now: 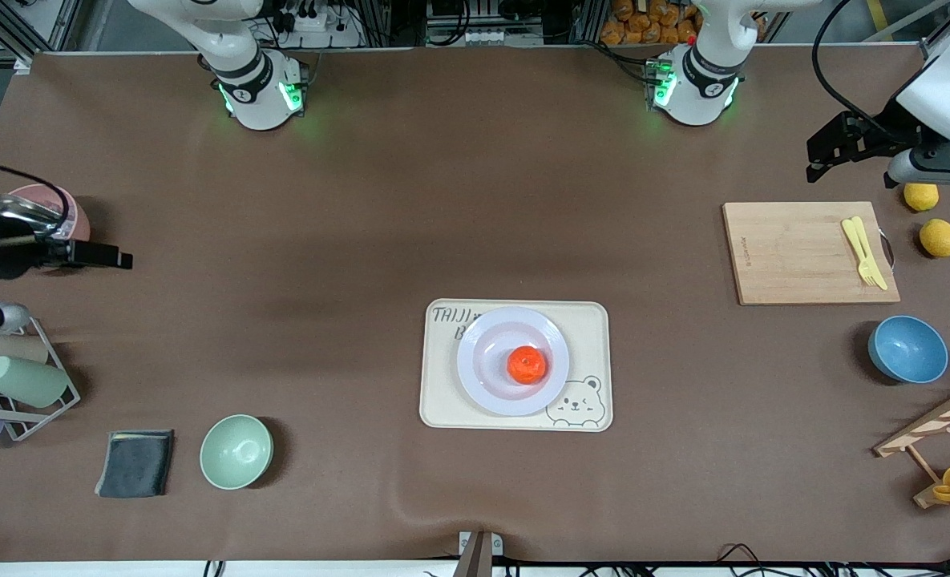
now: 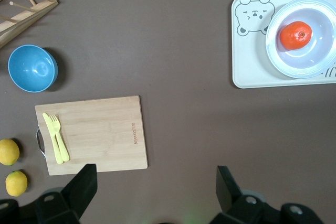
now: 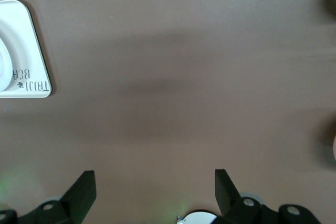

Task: Place orange and plate with both arms

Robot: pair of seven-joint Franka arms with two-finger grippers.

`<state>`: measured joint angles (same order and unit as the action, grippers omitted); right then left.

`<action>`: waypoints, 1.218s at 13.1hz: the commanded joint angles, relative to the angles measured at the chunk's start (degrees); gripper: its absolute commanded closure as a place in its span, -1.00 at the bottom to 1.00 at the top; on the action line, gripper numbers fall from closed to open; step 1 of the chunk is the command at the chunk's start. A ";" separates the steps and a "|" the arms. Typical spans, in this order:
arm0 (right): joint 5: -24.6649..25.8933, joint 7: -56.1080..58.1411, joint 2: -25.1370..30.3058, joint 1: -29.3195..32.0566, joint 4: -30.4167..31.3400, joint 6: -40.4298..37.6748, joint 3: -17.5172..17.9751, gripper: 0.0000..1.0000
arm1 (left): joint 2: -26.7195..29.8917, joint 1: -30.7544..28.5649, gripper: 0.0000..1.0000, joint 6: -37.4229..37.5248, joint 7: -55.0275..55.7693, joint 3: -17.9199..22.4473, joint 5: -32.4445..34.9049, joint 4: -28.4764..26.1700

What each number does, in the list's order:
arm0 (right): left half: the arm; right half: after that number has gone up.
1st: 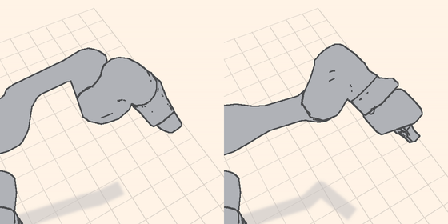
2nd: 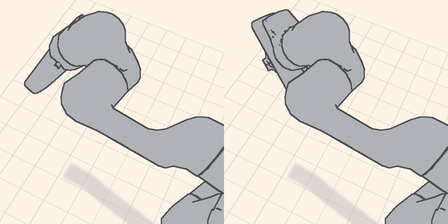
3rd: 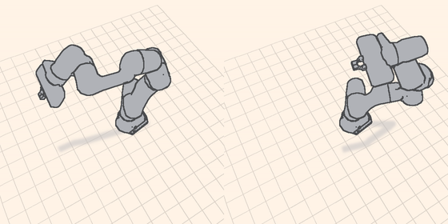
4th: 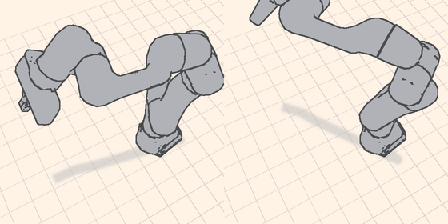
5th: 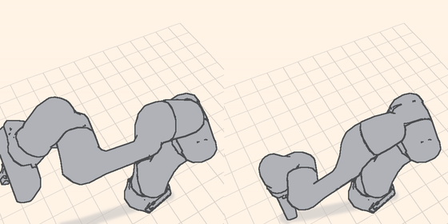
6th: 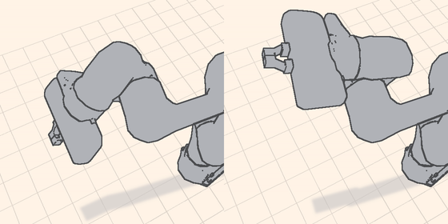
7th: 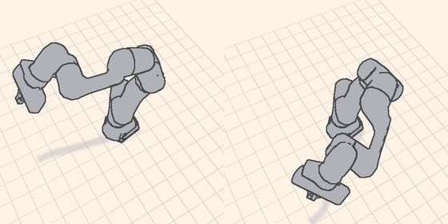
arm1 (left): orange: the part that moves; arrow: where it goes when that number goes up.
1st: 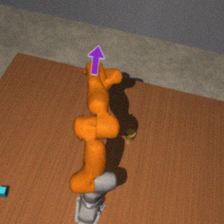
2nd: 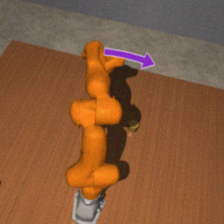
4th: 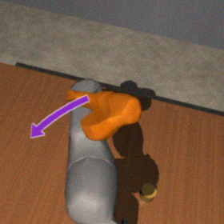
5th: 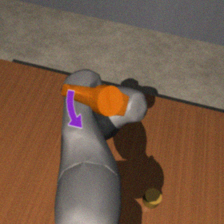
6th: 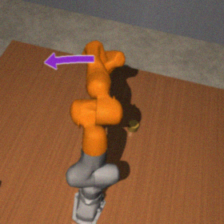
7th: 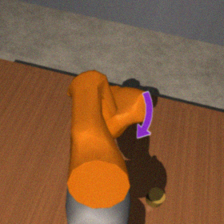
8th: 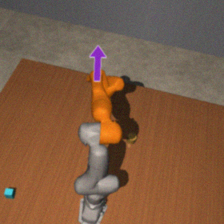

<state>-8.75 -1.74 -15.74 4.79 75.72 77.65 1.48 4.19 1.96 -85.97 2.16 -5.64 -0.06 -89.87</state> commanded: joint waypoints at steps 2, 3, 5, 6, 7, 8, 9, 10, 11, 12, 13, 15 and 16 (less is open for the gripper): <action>1.63 -0.19 17.99 0.75 24.61 13.20 0.71 -1.00 | 0.47 -0.02 -1.00 0.19 0.74 -0.07 -0.91 0.14; 1.98 -0.19 19.16 0.75 25.18 13.49 0.71 -1.00 | 0.47 -0.02 -1.00 0.10 0.74 -0.07 -0.91 0.14; 2.07 -0.19 19.26 0.67 25.62 13.75 0.80 -1.00 | 0.56 -0.02 -1.00 0.19 0.83 -0.07 -0.91 0.14; 2.07 -0.19 19.26 0.58 25.54 13.84 0.80 -1.00 | 0.47 -0.02 -1.00 0.10 0.83 -0.07 -0.91 0.14; 1.98 -0.37 19.34 0.40 25.62 14.01 1.06 -1.00 | 0.56 -0.02 -1.00 0.10 0.83 -0.07 -0.91 0.14; 2.07 -0.72 19.52 0.05 25.71 14.02 1.24 -1.00 | 0.47 -0.11 -1.00 0.10 0.83 -0.07 -0.91 0.14; 2.07 -0.72 19.17 0.14 25.28 14.19 1.24 -1.00 | 0.47 -0.20 -1.00 0.01 0.74 -0.07 -0.91 0.14; 2.24 -0.55 18.82 0.22 24.49 14.80 1.15 -1.00 | 0.47 -0.29 -1.00 -0.08 0.74 -0.07 -0.91 0.14; 2.51 -0.46 17.95 0.40 23.09 15.24 1.15 -1.00 | 0.47 -0.20 -1.00 -0.08 0.83 -0.07 -0.91 0.14; 2.51 -0.28 16.81 0.49 21.07 15.25 1.07 -1.00 | 0.47 -0.29 -1.00 -0.08 0.74 -0.07 -0.91 0.14; 2.42 -0.45 15.84 0.40 18.96 15.07 1.15 -1.00 | 0.47 -0.20 -1.00 -0.08 0.83 -0.07 -1.00 0.22; 2.34 -0.28 14.52 0.14 16.84 14.72 1.15 -1.00 | 0.47 -0.20 -1.00 -0.08 0.83 -0.07 -1.09 0.23; 2.33 -0.11 14.51 0.14 16.83 14.81 1.15 -1.00 | 0.47 -0.20 -1.00 -0.08 0.83 -0.07 -1.09 0.23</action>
<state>-7.50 -1.72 0.77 4.81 95.47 93.49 2.21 4.19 1.94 -85.97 2.21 -5.64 -0.06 -89.86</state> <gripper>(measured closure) 0.000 0.000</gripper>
